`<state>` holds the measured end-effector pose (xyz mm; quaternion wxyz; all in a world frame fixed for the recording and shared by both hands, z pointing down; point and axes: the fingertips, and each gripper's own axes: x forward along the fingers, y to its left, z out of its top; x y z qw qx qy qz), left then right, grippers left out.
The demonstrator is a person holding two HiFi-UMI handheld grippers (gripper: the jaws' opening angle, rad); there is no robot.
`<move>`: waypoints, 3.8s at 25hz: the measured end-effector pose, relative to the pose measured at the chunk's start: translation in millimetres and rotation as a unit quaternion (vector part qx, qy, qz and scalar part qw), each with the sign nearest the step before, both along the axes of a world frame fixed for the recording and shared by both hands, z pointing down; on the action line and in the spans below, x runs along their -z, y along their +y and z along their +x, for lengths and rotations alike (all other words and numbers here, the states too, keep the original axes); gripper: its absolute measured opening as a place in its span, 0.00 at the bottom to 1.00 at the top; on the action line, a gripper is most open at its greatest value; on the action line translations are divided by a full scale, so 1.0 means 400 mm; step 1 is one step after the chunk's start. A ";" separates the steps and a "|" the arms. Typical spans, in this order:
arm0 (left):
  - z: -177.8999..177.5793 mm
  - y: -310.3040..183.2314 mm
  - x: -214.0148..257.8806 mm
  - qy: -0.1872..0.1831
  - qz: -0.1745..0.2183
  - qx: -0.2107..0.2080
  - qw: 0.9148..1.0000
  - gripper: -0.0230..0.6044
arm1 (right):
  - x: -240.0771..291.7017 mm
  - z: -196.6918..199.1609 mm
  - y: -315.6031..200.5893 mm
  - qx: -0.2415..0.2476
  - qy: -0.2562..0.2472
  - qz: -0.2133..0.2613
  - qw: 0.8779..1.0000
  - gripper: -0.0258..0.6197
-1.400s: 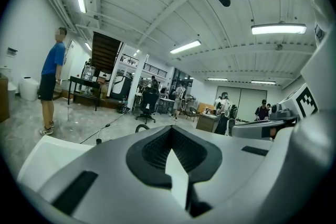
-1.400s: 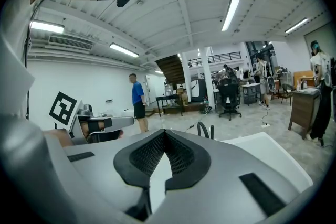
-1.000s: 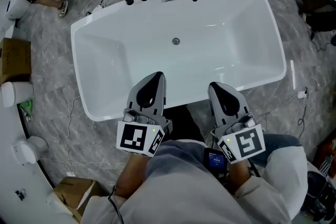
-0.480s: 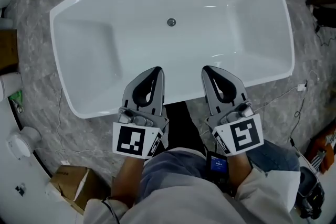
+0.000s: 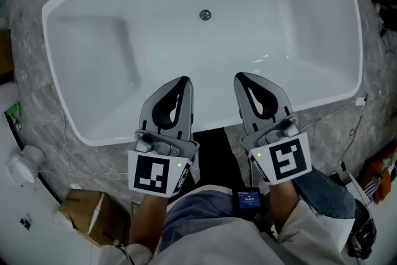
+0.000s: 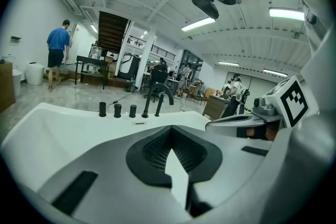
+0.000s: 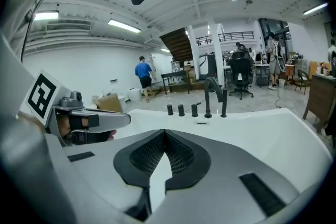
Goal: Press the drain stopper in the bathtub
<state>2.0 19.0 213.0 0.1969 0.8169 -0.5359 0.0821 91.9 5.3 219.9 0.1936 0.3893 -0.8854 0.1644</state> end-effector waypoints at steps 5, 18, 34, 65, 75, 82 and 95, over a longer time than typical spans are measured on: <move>0.014 -0.037 -0.101 -0.001 -0.016 -0.002 1.000 0.05 | -0.113 -0.003 -0.048 0.012 0.013 -0.016 1.000 0.06; 0.054 -0.134 -0.291 0.015 -0.054 -0.016 0.998 0.05 | -0.385 0.001 -0.191 0.017 0.048 -0.049 0.997 0.06; 0.019 -0.197 -0.533 0.007 -0.068 -0.009 0.998 0.05 | -0.789 -0.070 -0.313 0.053 0.098 -0.074 0.991 0.06; -0.054 -0.171 -0.877 0.044 -0.117 0.006 0.992 0.05 | -1.654 -0.096 -0.518 0.104 0.284 -0.160 0.940 0.06; -0.034 -0.143 -0.917 0.042 -0.127 0.000 0.991 0.05 | -1.730 -0.074 -0.528 0.084 0.291 -0.173 0.937 0.06; -0.031 -0.142 -0.948 0.045 -0.137 0.004 0.990 0.05 | -1.749 -0.067 -0.538 0.078 0.291 -0.168 0.939 0.06; -0.052 -0.125 -1.013 0.049 -0.159 0.009 0.986 0.05 | -1.801 -0.073 -0.537 0.088 0.311 -0.187 0.928 0.06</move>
